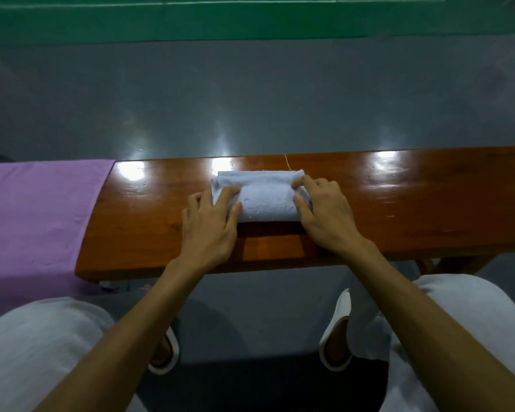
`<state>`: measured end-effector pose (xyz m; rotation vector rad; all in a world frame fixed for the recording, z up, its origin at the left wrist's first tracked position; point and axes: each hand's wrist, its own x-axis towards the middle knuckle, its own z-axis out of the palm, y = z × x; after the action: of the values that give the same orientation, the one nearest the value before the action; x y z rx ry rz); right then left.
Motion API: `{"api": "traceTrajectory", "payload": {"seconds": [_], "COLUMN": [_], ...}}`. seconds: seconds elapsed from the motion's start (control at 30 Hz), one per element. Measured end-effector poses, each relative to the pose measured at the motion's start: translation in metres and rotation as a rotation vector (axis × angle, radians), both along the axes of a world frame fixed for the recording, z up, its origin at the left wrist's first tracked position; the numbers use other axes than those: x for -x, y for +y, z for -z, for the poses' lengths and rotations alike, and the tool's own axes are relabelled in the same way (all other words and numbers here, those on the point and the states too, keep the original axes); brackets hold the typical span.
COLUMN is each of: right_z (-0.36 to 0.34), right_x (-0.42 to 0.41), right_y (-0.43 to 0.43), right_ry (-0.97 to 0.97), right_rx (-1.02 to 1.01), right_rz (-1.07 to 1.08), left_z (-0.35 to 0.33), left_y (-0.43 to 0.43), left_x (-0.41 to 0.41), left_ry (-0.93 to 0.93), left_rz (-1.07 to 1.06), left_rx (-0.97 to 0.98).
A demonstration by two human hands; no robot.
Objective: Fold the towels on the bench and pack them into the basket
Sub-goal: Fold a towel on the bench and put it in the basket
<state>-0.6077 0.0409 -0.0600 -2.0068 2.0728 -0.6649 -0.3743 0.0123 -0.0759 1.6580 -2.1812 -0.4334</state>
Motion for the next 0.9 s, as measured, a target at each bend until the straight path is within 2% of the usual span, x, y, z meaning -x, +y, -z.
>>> {"api": "traceTrajectory", "payload": {"seconds": [0.17,0.3,0.5,0.73,0.9], "right_z": [-0.009,-0.014,-0.015,-0.021,-0.029], "right_x": [-0.003,-0.004,0.002,0.015,0.03], "right_y": [-0.008,-0.013,-0.012,-0.004,0.004], "right_ry": [0.042,-0.077,-0.224,-0.508,-0.566], "right_rx": [-0.128,-0.213,-0.17,-0.135,-0.084], "right_rz": [0.032,0.027,0.014,0.018,0.062], "left_z": [-0.003,-0.008,-0.016,-0.024,-0.031], "left_y": [-0.008,-0.008,-0.012,-0.014,-0.008], "left_x": [0.007,0.016,0.018,0.023,0.039], "left_ry": [0.094,0.214,0.318,0.498,0.564], "left_rz": [-0.056,-0.029,-0.037,-0.015,0.044], "left_rx": [0.009,0.002,-0.067,-0.17,-0.183]}}
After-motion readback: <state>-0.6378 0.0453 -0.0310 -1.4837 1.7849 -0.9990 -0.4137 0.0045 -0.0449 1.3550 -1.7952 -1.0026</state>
